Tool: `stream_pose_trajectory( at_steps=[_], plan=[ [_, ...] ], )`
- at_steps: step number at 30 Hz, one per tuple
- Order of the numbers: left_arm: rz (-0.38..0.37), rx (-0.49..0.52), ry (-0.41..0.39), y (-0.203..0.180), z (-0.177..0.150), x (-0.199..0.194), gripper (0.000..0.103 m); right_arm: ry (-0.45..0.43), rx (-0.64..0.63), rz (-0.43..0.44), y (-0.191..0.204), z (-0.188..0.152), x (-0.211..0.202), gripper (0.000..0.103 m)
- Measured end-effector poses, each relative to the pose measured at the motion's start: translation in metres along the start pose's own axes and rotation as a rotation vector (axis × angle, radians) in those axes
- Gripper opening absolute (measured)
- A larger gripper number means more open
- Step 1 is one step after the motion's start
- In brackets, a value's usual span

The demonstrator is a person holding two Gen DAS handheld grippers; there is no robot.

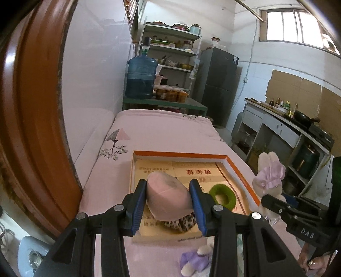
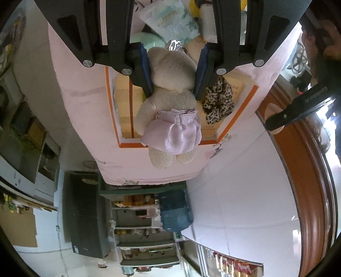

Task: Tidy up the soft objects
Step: 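Carry the bunny and pink sponge with both grippers over the box lid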

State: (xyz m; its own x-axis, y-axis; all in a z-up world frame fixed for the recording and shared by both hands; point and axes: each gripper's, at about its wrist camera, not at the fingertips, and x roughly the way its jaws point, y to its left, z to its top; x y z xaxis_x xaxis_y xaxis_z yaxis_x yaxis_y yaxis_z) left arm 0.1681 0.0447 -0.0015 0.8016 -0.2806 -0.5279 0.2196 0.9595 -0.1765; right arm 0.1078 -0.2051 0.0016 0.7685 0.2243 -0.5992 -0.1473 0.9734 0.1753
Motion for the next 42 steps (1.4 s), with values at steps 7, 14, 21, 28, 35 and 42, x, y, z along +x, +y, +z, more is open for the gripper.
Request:
stream_pose_trajectory(
  at_steps=[7, 14, 21, 28, 35, 42],
  plan=[
    [-0.023, -0.029, 0.032, 0.002, 0.014, 0.026, 0.041, 0.019, -0.041, 0.036, 0.004, 0.019, 0.022, 0.038],
    [-0.098, -0.041, 0.069, -0.019, 0.023, 0.058, 0.041, 0.031, -0.007, 0.014, -0.008, 0.026, 0.053, 0.038],
    [-0.112, -0.040, 0.115, -0.034, 0.018, 0.093, 0.041, 0.109, 0.022, 0.014, -0.029, 0.022, 0.089, 0.038],
    [-0.097, -0.045, 0.144, -0.034, 0.014, 0.116, 0.041, 0.125, 0.047, 0.025, -0.038, 0.019, 0.101, 0.038],
    [-0.093, -0.049, 0.181, -0.036, 0.015, 0.135, 0.041, 0.129, 0.066, 0.037, -0.043, 0.017, 0.105, 0.038],
    [-0.093, -0.077, 0.253, -0.029, 0.009, 0.158, 0.041, 0.144, 0.085, 0.051, -0.049, 0.016, 0.111, 0.038]
  ],
)
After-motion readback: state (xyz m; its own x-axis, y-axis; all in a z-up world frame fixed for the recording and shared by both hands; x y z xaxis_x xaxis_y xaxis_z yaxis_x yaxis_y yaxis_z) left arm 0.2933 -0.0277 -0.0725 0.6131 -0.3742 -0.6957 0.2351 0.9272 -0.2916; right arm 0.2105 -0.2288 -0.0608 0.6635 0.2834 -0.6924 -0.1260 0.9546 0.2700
